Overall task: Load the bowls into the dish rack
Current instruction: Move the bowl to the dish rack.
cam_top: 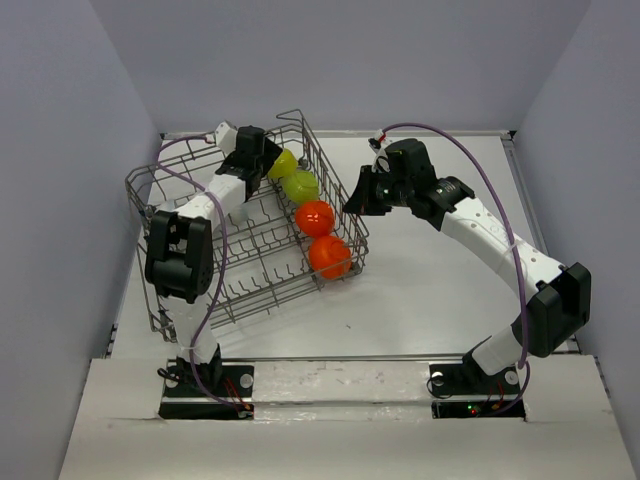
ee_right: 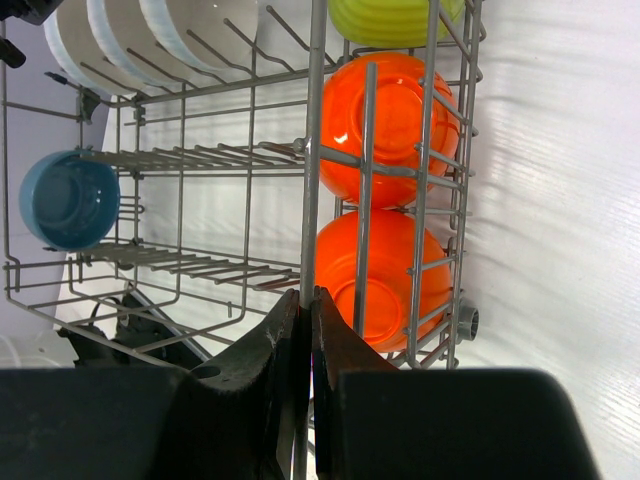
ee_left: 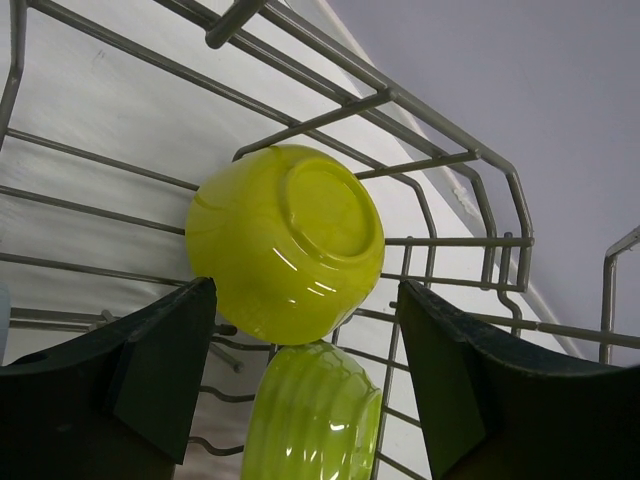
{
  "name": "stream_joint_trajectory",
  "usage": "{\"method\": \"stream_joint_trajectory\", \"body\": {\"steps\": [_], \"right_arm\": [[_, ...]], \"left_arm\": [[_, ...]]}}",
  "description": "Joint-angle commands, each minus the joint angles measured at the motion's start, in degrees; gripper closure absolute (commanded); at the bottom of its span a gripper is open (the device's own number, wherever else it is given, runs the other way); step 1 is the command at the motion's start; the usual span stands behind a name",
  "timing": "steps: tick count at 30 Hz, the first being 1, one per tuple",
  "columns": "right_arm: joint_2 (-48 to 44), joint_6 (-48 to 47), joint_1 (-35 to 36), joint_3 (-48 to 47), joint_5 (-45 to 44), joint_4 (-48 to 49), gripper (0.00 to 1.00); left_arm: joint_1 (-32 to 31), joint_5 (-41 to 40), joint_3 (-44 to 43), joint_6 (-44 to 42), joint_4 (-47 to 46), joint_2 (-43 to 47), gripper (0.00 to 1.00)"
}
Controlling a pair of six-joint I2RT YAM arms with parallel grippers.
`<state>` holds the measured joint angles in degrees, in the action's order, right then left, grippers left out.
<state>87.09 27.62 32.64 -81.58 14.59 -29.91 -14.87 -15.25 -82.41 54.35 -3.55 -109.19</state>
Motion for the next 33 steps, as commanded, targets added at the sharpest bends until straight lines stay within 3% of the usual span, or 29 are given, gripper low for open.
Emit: {"method": "stream_joint_trajectory", "body": {"steps": [1,29,31,33], "right_arm": [[0.89,-3.89,-0.56,-0.25,-0.26,-1.38,0.95],[1.07,-3.36,-0.56,-0.68,-0.44,-1.73,0.95],[0.98,-3.45,-0.56,-0.68,-0.61,-1.64,0.95],[0.98,-3.45,-0.56,-0.68,-0.61,-1.55,0.95]], "left_arm": [[0.72,-0.75,0.32,1.99,-1.81,1.88,0.18],[2.66,8.48,-1.0,7.0,-3.04,-3.93,0.17],[2.74,8.3,-1.08,7.0,-2.52,-3.67,0.16],[2.83,7.95,-1.69,6.74,-1.81,-3.4,0.08]]}}
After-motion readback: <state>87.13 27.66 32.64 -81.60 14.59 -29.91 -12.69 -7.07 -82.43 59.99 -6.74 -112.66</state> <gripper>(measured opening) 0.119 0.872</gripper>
